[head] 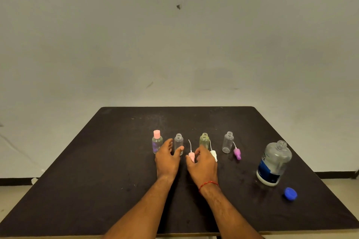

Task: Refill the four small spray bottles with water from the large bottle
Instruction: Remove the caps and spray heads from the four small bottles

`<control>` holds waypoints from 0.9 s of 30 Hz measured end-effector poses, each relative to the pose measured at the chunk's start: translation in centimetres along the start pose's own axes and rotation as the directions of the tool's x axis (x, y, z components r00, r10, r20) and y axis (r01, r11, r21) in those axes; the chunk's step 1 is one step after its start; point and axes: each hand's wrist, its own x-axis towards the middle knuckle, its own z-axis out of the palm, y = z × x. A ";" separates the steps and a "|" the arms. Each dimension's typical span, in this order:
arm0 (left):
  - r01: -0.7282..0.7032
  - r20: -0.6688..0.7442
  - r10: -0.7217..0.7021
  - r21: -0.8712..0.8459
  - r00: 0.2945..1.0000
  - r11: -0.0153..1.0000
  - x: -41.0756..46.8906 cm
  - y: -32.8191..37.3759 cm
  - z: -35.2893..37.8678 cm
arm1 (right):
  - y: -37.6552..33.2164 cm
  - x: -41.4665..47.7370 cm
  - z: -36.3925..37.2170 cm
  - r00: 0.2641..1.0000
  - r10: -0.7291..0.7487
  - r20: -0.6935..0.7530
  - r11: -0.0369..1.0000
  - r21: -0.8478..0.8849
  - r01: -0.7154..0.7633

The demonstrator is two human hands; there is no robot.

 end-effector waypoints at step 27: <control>-0.033 -0.047 0.035 0.050 0.998 0.998 0.9 -3.7 -9.8 | -11.4 5.3 4.2 0.858 -0.382 0.343 0.703 -0.496 0.511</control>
